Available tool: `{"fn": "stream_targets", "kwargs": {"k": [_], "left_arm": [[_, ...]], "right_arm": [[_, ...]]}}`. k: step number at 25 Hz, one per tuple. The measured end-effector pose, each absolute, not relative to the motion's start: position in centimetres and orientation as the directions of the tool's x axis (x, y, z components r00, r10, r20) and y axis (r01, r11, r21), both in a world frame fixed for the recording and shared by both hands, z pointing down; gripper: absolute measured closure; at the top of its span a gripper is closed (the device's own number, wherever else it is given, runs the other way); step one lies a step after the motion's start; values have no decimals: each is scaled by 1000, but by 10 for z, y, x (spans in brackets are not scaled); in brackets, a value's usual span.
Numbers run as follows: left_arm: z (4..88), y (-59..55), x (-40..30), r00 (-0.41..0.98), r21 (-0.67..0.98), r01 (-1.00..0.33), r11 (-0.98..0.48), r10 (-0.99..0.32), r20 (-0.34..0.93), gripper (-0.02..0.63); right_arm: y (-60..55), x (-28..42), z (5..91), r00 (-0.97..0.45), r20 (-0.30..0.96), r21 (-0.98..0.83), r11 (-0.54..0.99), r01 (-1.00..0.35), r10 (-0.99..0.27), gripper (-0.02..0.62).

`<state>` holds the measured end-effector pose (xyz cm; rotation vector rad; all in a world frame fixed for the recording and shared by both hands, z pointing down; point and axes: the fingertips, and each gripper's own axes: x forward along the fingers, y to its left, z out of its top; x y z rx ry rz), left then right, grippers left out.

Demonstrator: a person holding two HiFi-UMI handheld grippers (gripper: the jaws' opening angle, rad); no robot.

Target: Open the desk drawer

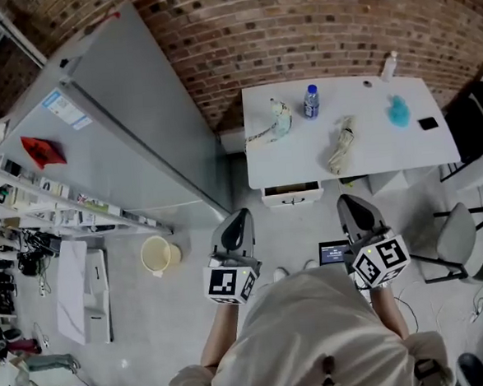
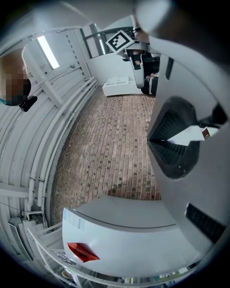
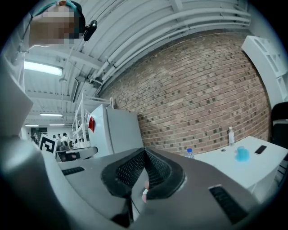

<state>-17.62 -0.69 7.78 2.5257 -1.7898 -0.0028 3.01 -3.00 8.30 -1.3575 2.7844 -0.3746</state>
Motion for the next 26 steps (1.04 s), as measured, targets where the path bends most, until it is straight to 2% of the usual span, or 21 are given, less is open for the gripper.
{"fn": "stream_targets", "kwargs": {"k": [12,26], "left_arm": [[88,-4,-155,390,51,-920,-388,-920,46,598],[93,-8,-161,365,50,-931,-362,-929,57,598]], "right_arm": [[-21,48,95,-594,121,-245,556,-794,-795,569],[-32,47,98,-597,124,-239,560,-793,-793,569]]}}
